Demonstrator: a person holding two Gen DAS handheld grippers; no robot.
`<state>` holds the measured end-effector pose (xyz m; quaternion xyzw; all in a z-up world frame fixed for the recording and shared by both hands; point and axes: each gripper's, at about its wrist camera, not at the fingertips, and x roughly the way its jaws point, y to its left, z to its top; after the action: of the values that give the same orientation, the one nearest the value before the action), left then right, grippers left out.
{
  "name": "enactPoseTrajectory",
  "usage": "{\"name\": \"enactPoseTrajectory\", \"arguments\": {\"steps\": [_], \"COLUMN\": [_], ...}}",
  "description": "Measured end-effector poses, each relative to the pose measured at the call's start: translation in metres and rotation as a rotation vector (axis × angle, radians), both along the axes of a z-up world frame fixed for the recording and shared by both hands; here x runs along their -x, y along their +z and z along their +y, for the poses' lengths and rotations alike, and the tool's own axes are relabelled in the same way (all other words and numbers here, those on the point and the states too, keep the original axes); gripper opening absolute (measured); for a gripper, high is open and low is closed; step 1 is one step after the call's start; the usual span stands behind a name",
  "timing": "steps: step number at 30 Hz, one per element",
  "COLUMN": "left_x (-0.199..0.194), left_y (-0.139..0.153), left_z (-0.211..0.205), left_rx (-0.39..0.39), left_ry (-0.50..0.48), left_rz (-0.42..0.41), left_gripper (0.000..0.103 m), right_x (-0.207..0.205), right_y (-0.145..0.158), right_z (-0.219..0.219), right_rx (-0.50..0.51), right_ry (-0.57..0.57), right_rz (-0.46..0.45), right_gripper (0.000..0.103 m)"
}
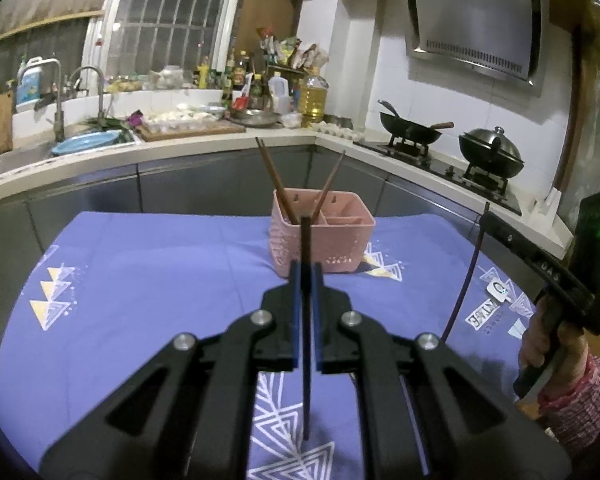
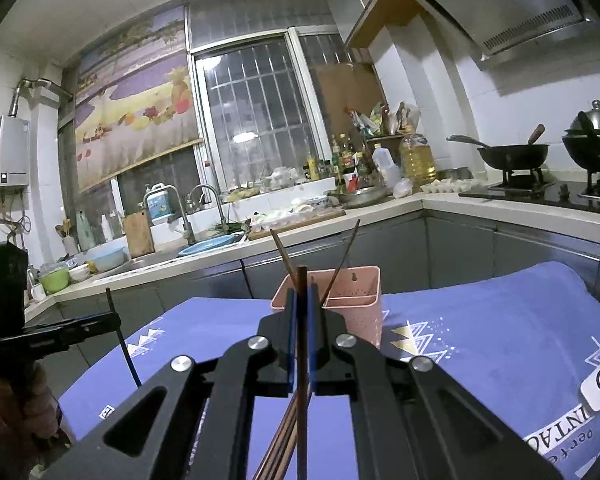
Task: Organize utensils
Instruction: 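Lift both chopsticks upright and carry them over the pink basket, then lower the chopsticks into the basket and open both tools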
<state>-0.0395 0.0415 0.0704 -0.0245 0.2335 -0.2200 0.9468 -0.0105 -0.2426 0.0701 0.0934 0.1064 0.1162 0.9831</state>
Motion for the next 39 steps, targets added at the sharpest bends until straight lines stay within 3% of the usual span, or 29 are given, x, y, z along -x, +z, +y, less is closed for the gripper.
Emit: {"name": "enactPoseTrajectory", "arguments": {"steps": [15,27,39], "left_x": [-0.004,-0.08,-0.155], "left_y": [0.01,0.083,0.134], "left_z": [0.0,-0.039,-0.073], "left_rx": [0.023,0.077,0.059], "left_ry": [-0.039,-0.103,-0.021], "left_rz": [0.004,-0.08,-0.234], "left_gripper": [0.005,0.005,0.005], "right_x": [-0.001,-0.066,-0.152], "right_y": [-0.003,0.053,0.101], "right_z": [0.002,0.004,0.014], "right_rx": [-0.019,-0.055,-0.029], "right_ry": [0.015,0.041,-0.017], "right_rz": [0.016,-0.081,-0.219], "right_gripper": [0.005,0.005,0.005]}}
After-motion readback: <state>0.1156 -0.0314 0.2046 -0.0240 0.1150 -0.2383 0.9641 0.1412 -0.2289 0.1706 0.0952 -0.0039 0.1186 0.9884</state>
